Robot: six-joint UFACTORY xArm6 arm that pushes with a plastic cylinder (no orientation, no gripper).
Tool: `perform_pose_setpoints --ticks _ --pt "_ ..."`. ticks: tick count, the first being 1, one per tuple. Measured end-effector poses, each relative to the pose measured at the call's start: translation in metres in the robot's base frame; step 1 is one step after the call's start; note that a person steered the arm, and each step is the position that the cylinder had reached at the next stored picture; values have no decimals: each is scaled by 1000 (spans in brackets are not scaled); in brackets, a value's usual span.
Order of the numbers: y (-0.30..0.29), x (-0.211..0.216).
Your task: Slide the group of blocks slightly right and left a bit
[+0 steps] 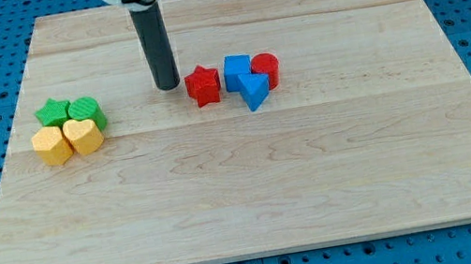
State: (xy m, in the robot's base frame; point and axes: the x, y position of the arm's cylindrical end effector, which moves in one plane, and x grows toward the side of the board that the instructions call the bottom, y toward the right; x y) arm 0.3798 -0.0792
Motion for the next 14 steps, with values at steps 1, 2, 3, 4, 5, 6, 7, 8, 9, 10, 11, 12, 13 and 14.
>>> perform_pose_setpoints --ticks 1,2,3,4,5,6,7,8,9,10,11,12,13,14 --pt "23 26" --pt "45 48" --pt "65 67" --pt "42 68" --pt "-5 44" --pt "-12 -5" --pt "-2 -27" --pt "19 -13" --pt "40 10" --pt "55 25" --pt "45 30" --pt "38 58" --pt "51 81" --pt "53 78"
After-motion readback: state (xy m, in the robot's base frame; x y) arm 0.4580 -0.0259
